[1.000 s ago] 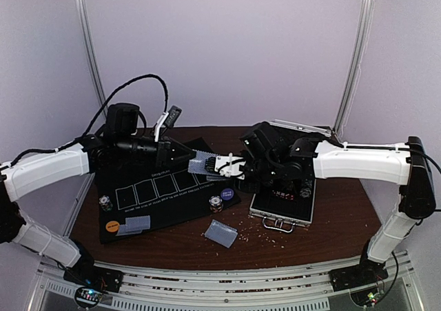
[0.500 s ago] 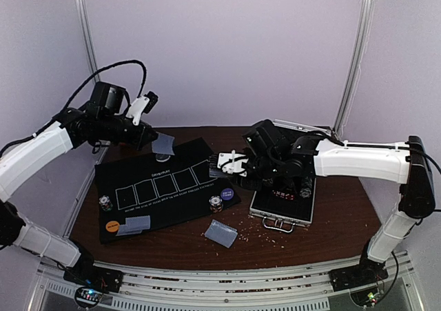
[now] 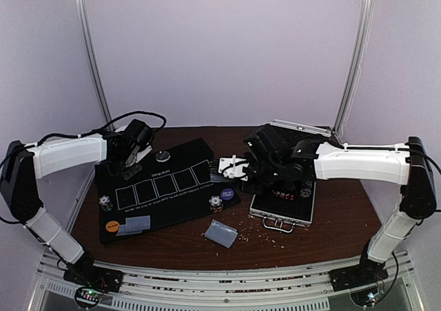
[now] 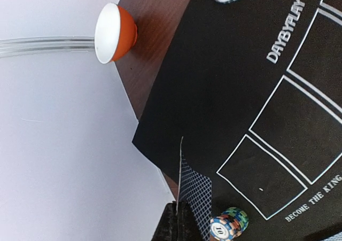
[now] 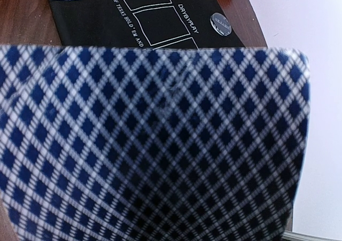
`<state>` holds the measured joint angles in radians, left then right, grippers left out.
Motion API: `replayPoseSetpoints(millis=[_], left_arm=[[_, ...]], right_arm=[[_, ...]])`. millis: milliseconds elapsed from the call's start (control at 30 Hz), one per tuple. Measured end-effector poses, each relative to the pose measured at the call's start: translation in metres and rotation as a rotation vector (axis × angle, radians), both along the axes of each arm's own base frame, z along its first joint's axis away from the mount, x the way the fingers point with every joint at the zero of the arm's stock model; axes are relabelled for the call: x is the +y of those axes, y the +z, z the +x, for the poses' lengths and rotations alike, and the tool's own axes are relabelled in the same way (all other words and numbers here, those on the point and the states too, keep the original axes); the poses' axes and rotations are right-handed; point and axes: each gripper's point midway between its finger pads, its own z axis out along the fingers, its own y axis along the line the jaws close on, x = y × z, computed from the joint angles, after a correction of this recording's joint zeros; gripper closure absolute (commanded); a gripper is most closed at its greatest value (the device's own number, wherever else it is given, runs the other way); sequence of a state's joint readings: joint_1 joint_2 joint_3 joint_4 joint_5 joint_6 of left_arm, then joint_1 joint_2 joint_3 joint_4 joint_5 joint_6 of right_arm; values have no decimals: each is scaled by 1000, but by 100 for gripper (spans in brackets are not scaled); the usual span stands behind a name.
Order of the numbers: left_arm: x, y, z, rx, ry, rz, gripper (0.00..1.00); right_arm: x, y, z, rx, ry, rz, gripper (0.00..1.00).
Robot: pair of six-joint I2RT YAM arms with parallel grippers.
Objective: Distribute texas hold em gaming equipment
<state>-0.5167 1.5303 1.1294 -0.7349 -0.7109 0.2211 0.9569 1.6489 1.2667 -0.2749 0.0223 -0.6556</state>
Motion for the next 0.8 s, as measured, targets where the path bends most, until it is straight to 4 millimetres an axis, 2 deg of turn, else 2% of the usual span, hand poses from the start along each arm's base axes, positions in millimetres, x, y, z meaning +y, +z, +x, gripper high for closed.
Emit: replayPoseSetpoints(millis=[133, 233, 400, 567, 800], left_arm=[[9, -31, -3, 57, -34, 122, 100], [14, -60, -19, 133, -98, 191, 100], [-2, -90, -37, 204, -235, 208, 100], [-18, -105, -47, 239, -329, 175, 100], [-19, -114, -55, 270, -365, 160, 100]], right_arm=[[0, 3, -1, -3, 2, 8, 58], [0, 5, -1, -7, 4, 15, 58], [0, 6, -1, -9, 4, 18, 58], [0, 6, -1, -9, 4, 18, 58], [1, 6, -1, -8, 5, 18, 58]])
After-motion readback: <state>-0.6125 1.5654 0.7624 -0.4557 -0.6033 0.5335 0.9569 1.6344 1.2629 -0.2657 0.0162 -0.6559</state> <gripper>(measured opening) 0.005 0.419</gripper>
